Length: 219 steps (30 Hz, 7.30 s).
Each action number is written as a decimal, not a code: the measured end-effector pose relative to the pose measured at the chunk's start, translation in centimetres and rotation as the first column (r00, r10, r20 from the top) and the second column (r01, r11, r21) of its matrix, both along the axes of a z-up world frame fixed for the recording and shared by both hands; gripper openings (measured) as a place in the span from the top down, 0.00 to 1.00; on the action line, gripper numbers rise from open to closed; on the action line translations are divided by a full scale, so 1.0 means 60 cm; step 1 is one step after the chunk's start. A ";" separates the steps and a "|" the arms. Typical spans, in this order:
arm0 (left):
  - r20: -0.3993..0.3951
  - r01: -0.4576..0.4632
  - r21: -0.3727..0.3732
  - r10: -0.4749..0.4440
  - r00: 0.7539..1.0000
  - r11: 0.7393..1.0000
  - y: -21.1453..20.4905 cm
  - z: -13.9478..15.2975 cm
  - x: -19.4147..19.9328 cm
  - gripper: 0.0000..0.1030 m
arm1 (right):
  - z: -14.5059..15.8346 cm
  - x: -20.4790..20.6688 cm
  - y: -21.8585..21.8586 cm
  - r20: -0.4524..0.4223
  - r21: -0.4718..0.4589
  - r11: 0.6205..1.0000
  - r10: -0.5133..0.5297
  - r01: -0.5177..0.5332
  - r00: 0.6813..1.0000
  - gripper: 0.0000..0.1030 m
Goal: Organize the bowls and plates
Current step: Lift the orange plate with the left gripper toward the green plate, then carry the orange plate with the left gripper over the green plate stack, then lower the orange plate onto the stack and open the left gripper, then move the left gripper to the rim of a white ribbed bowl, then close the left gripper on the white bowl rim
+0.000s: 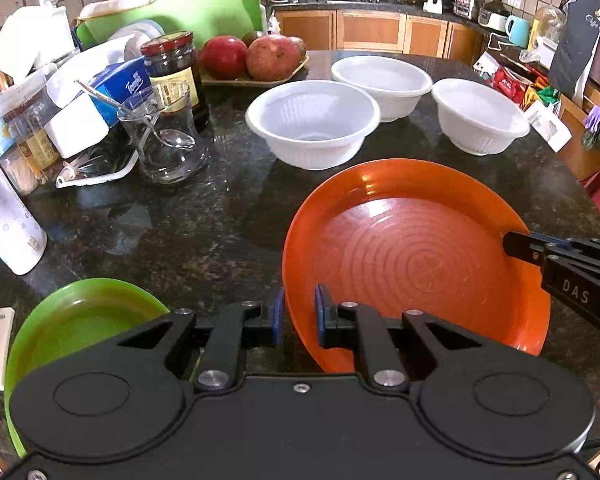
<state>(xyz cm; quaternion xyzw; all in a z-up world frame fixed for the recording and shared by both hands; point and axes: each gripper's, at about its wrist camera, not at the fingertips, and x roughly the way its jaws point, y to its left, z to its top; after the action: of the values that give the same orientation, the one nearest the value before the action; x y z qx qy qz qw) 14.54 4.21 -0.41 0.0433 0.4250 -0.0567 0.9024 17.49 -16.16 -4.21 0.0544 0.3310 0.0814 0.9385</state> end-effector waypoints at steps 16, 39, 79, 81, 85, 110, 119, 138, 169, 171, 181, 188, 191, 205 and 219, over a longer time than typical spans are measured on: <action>0.048 -0.089 -0.009 0.089 0.995 0.996 -0.064 0.012 -0.059 0.80 | 0.018 -0.035 -0.060 0.057 0.012 0.998 0.068 -0.069 0.996 0.90; 0.127 -0.233 0.041 0.226 0.966 0.972 0.156 0.046 -0.131 0.80 | 0.038 -0.071 0.216 0.067 0.029 0.976 0.213 -0.215 0.975 0.89; 0.128 -0.077 -0.018 0.078 0.989 0.997 0.350 0.012 -0.147 0.68 | 0.024 -0.135 0.389 0.039 -0.040 0.998 0.048 -0.046 0.998 0.78; 0.127 -0.074 -0.017 0.075 0.989 0.997 0.351 0.012 -0.150 0.68 | 0.024 -0.138 0.391 0.040 -0.041 0.998 0.049 -0.047 0.998 0.78; 0.130 -0.065 -0.019 0.067 0.989 0.998 0.349 0.013 -0.156 0.68 | 0.028 -0.148 0.391 0.049 -0.044 0.998 0.049 -0.047 0.998 0.78; 0.159 0.005 -0.042 0.002 0.987 0.999 0.317 0.016 -0.174 0.45 | 0.026 -0.191 0.356 0.054 -0.012 1.000 -0.009 0.010 0.999 0.58; 0.170 0.106 -0.041 -0.097 0.981 0.994 0.251 0.025 -0.152 0.42 | 0.022 -0.184 0.281 0.047 -0.020 0.995 -0.101 0.102 0.994 0.53; 0.085 0.160 -0.049 -0.156 0.984 0.986 -0.006 0.054 -0.035 0.42 | 0.069 -0.066 -0.056 0.080 -0.048 0.990 -0.127 0.131 0.989 0.53; -0.013 -0.084 -0.022 0.084 0.996 0.996 -0.233 0.063 0.174 0.42 | 0.082 0.246 -0.214 -0.006 -0.012 0.991 0.136 -0.136 0.991 0.53; -0.021 -0.088 -0.030 0.087 0.996 0.996 -0.238 0.065 0.189 0.42 | 0.083 0.264 -0.215 -0.008 -0.008 0.989 0.146 -0.146 0.989 0.53; -0.071 -0.108 -0.056 0.104 0.992 0.993 -0.260 0.052 0.250 0.43 | 0.061 0.323 -0.214 -0.052 0.034 0.984 0.175 -0.173 0.983 0.54; -0.108 -0.114 -0.043 0.109 0.988 0.993 -0.264 0.027 0.274 0.43 | 0.039 0.338 -0.210 -0.082 0.027 0.982 0.187 -0.186 0.979 0.57; -0.119 -0.114 -0.044 0.108 0.987 0.993 -0.261 0.019 0.281 0.43 | 0.029 0.342 -0.208 -0.098 0.026 0.982 0.190 -0.188 0.977 0.62; -0.153 -0.104 -0.054 0.095 0.984 0.993 -0.265 0.005 0.281 0.68 | 0.018 0.333 -0.196 -0.124 0.024 0.979 0.201 -0.200 0.972 0.84; -0.128 -0.012 -0.061 0.004 0.992 0.998 -0.248 0.017 0.218 0.68 | 0.028 0.251 -0.173 -0.142 -0.006 0.982 0.184 -0.187 0.973 0.83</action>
<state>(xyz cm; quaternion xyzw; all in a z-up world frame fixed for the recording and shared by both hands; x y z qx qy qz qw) 27.60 -10.70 0.58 0.0098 0.4801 -0.0687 0.8745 32.56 -26.52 -2.55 0.0196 0.4007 0.1613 0.9017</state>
